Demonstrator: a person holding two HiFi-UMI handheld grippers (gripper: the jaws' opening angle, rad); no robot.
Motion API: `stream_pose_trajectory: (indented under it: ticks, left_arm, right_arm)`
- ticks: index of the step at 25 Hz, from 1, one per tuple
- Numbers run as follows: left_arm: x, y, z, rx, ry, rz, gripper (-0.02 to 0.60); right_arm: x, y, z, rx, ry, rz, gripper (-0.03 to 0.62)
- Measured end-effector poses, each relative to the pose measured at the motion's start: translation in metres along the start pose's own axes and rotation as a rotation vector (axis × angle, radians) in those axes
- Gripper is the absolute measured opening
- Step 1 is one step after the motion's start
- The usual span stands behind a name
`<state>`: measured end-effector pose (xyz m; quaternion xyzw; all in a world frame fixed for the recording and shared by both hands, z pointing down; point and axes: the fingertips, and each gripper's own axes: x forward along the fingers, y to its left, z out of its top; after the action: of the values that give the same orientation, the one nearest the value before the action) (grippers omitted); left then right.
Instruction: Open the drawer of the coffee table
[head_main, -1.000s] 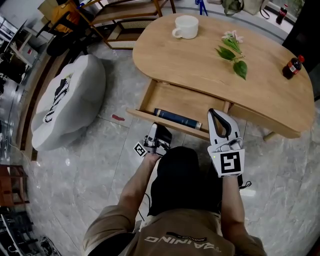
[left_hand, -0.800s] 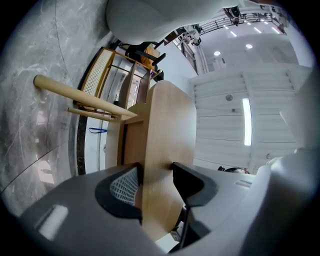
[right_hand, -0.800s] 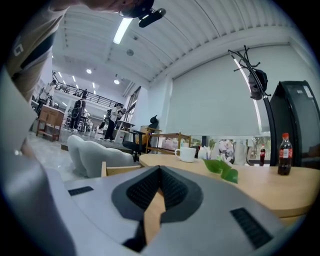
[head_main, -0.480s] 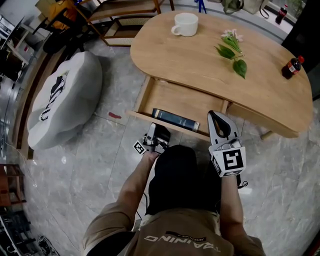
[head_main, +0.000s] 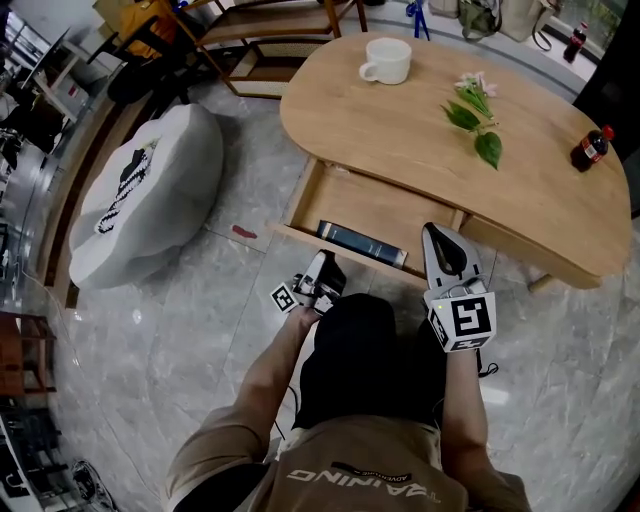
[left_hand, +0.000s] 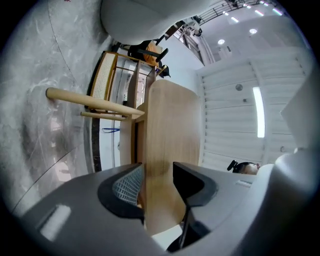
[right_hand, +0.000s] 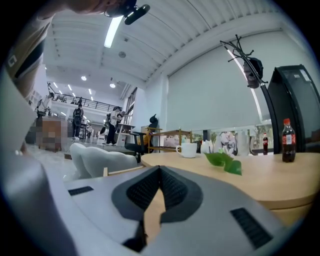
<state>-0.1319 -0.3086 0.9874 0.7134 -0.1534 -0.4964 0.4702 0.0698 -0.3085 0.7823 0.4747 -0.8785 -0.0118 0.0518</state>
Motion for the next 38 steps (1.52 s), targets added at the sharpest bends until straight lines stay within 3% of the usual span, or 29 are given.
stream_pose_trajectory:
  ticks: [3, 5, 7, 10, 14, 18, 23, 25, 30, 33, 38]
  left_arm:
    - [-0.01, -0.002, -0.015, 0.031, 0.092, 0.078, 0.196]
    - [-0.01, -0.008, -0.017, 0.103, 0.149, 0.131, 0.19]
    - [-0.01, -0.01, -0.022, 0.266, 0.274, 0.238, 0.139]
    - [-0.006, -0.02, -0.036, 0.573, 0.546, 0.376, 0.084]
    - [0.017, -0.049, -0.047, 0.85, 0.747, 0.389, 0.01]
    - [0.039, -0.078, -0.056, 1.003, 0.842, 0.4, 0.006]
    - [0.083, -0.106, -0.049, 1.123, 0.89, 0.462, 0.006]
    - [0.109, -0.118, -0.04, 1.184, 0.87, 0.476, 0.006]
    - [0.178, -0.163, -0.02, 1.44, 0.757, 0.511, 0.006]
    - [0.21, -0.177, -0.014, 1.465, 0.658, 0.484, 0.006]
    - [0.227, -0.176, -0.002, 1.491, 0.613, 0.482, 0.006]
  right_arm:
    - [0.002, 0.002, 0.005, 0.012, -0.013, 0.01, 0.005]
    - [0.005, 0.0, 0.009, 0.005, -0.013, 0.011, 0.005]
    - [0.007, -0.003, 0.01, 0.016, -0.01, 0.014, 0.005]
    - [0.009, -0.003, 0.009, 0.036, -0.004, 0.024, 0.005]
    - [0.01, -0.006, 0.007, 0.039, 0.01, 0.021, 0.005]
    - [0.01, -0.005, 0.007, 0.038, 0.026, 0.023, 0.005]
    - [0.005, -0.013, 0.02, 0.016, 0.016, -0.007, 0.005]
    - [0.004, -0.017, 0.028, 0.004, 0.008, -0.016, 0.005]
    - [0.008, -0.025, 0.049, -0.039, -0.01, -0.037, 0.005]
    - [0.015, -0.034, 0.055, -0.054, -0.015, -0.062, 0.005]
    - [0.035, -0.042, 0.062, -0.041, -0.035, -0.082, 0.005]
